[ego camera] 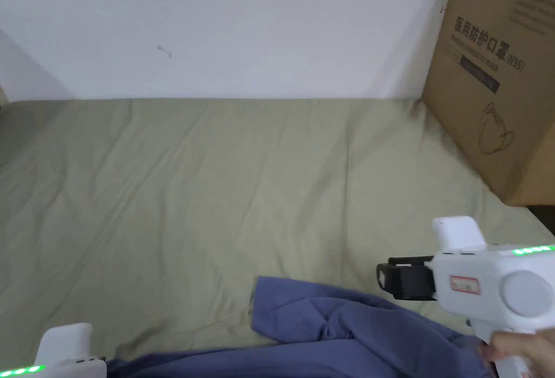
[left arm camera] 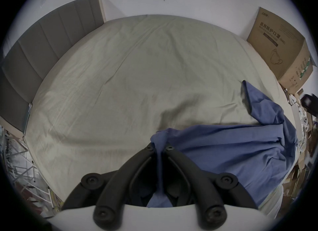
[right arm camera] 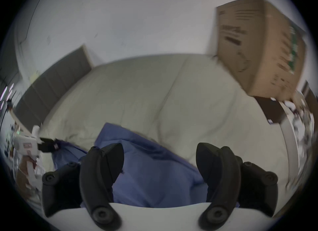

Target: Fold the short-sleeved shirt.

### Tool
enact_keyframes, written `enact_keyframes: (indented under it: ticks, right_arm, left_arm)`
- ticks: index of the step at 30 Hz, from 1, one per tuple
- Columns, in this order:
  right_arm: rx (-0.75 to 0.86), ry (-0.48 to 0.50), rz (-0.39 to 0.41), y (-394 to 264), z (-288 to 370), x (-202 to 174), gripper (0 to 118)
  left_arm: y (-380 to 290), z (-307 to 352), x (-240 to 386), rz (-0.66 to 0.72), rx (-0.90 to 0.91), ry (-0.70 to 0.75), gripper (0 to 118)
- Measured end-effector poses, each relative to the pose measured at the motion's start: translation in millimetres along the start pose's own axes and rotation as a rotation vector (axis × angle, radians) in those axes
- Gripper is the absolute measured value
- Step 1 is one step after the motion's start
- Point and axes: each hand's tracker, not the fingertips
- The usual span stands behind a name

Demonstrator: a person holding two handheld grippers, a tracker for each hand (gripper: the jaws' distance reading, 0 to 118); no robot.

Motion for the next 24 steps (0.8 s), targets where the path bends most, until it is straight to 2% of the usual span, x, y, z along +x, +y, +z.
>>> enact_keyframes:
  ticks: [2, 6, 7, 8, 9, 10, 11, 13, 14, 15, 16, 17, 20, 24]
  right_arm:
    - [-0.126, -0.013, 0.016, 14, -40, 1, 90]
    - [-0.405, 0.060, 0.016, 11, -117, 0, 90]
    - [-0.466, 0.014, 0.015, 5, -126, -3, 89]
    - [-0.514, -0.003, 0.070, -1, -139, -4, 88]
    - [-0.463, -0.031, 0.126, -5, -136, -11, 86]
    - [-0.418, -0.022, 0.139, -1, -129, -15, 83]
    - [-0.427, -0.030, 0.126, 3, -127, -18, 75]
    - [-0.404, -0.066, 0.107, 6, -118, -22, 28]
    - [-0.377, -0.126, 0.090, 9, -118, -21, 5]
    - [-0.378, -0.140, 0.027, 11, -118, -16, 5]
    - [-0.393, -0.087, -0.032, 12, -118, -13, 5]
    - [-0.393, -0.102, -0.063, 11, -118, -11, 5]
    - [-0.359, -0.091, -0.059, 18, -97, -7, 5]
    - [-0.192, -0.064, -0.103, 53, -36, 6, 5]
  left_arm:
    - [0, 7, 0, 0.008, 0.013, -0.013, 5]
    - [4, 9, -5, 0.032, 0.018, -0.035, 5]
    - [4, 9, -6, 0.037, 0.018, -0.039, 5]
    - [4, 8, -8, 0.045, 0.019, -0.046, 5]
    - [5, 9, -10, 0.051, 0.017, -0.053, 5]
    - [5, 11, -11, 0.050, 0.017, -0.061, 5]
    - [5, 10, -11, 0.047, 0.020, -0.066, 5]
    - [5, 10, -10, 0.049, 0.020, -0.058, 5]
    - [6, 14, -10, 0.048, 0.026, -0.062, 5]
    - [6, 14, -10, 0.051, 0.025, -0.063, 5]
    - [6, 15, -9, 0.052, 0.027, -0.062, 5]
    - [6, 17, -8, 0.049, 0.036, -0.061, 5]
    - [12, 27, -10, 0.037, 0.049, -0.065, 5]
    - [31, 46, -14, 0.056, 0.101, -0.065, 5]
